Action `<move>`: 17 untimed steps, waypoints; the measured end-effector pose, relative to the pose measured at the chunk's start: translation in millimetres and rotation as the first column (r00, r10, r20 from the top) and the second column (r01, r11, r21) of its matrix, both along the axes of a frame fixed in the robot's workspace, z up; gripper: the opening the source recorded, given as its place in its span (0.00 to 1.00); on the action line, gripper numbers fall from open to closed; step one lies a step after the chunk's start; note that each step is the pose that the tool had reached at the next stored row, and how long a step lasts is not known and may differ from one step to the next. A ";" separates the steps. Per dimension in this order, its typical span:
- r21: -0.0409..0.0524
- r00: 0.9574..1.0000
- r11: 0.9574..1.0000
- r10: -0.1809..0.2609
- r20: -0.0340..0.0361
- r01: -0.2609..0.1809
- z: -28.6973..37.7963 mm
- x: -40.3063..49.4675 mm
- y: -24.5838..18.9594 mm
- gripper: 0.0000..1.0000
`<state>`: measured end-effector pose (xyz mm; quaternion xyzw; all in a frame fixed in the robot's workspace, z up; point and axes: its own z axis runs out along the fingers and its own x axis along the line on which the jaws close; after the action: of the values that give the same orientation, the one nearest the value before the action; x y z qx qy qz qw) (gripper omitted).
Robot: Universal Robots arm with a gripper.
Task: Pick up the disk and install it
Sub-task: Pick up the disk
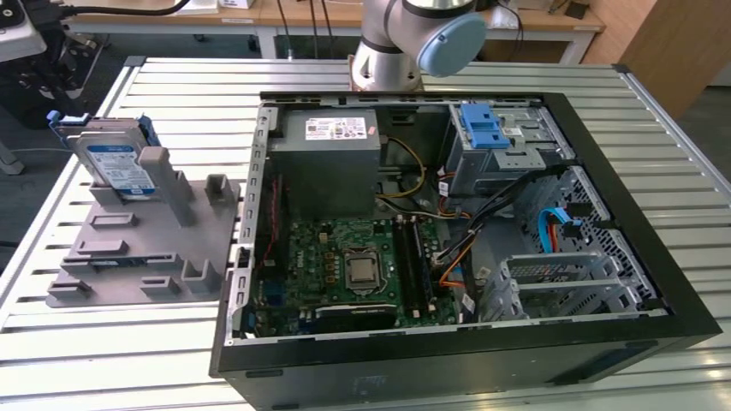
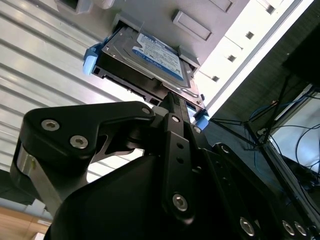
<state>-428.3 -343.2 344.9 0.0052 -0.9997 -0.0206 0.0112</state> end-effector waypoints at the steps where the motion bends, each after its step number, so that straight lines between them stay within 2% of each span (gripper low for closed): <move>1: 0.000 1.000 1.000 0.002 0.000 -0.002 0.0 -0.1 0.0 0.11; 12: 0.000 0.998 0.998 0.070 0.000 -0.070 0.0 -0.9 0.0 0.11; 17: 0.000 0.996 0.996 0.084 0.000 -0.084 0.0 -0.9 0.0 0.11</move>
<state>-429.2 -343.2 344.9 0.0471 -0.9986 -0.0201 0.0121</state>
